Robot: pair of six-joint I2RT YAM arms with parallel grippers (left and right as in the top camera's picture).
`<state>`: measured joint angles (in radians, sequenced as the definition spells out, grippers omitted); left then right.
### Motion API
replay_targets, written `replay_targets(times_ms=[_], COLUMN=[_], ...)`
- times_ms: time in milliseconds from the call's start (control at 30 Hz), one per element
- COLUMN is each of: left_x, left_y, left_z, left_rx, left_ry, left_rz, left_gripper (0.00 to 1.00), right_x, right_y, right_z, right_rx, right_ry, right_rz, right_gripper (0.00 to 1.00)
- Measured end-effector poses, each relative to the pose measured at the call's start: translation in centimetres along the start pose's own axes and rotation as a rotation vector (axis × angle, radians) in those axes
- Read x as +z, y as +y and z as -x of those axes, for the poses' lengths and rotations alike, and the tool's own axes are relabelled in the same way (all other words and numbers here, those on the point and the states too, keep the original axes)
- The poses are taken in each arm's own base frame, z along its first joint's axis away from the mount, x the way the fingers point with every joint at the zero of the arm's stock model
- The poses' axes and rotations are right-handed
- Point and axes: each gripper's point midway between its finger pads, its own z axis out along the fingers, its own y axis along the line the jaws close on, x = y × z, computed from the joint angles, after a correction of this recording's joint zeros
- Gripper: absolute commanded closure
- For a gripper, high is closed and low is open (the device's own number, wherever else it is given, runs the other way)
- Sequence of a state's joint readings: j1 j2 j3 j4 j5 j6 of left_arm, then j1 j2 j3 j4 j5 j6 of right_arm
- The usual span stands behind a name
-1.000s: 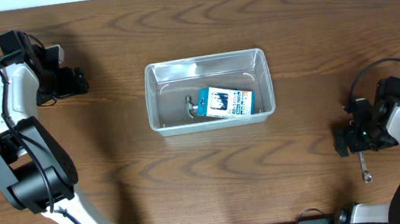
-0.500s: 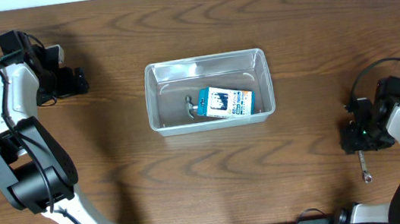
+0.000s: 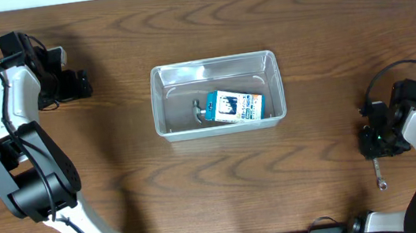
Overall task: Pack container
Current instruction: 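Close the right gripper on the wrench shaft, then lift the wrench and carry it left toward the container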
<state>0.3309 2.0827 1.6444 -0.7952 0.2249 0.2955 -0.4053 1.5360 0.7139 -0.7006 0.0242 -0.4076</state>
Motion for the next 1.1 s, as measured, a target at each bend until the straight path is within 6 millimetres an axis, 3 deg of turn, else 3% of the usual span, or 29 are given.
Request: replay_targets(times_ms=[133, 333, 467, 733, 933, 1100], left_x=[0.0, 0.0, 0.0, 0.0, 0.0, 0.0], left_y=[0.0, 0.0, 0.0, 0.0, 0.0, 0.0], left_z=[0.0, 0.0, 0.0, 0.0, 0.0, 0.0], left_rx=[0.000, 0.000, 0.000, 0.000, 0.000, 0.000], left_ry=[0.000, 0.000, 0.000, 0.000, 0.000, 0.000], left_rz=[0.000, 0.000, 0.000, 0.000, 0.000, 0.000], left_gripper=[0.02, 0.02, 0.02, 0.02, 0.02, 0.02], right_x=[0.0, 0.0, 0.0, -0.6, -3.7, -8.2], right_y=[-0.1, -0.4, -0.7, -1.3, -2.3, -2.4], right_z=[0.0, 0.0, 0.3, 1.1, 3.7, 7.6], right_rx=[0.000, 0.004, 0.003, 0.014, 0.044, 0.018], right_ry=[-0.001, 0.000, -0.007, -0.008, -0.050, -0.138], right_rz=[-0.006, -0.020, -0.034, -0.052, -0.054, -0.062], right_gripper=[0.81, 0.87, 0.99, 0.99, 0.99, 0.99])
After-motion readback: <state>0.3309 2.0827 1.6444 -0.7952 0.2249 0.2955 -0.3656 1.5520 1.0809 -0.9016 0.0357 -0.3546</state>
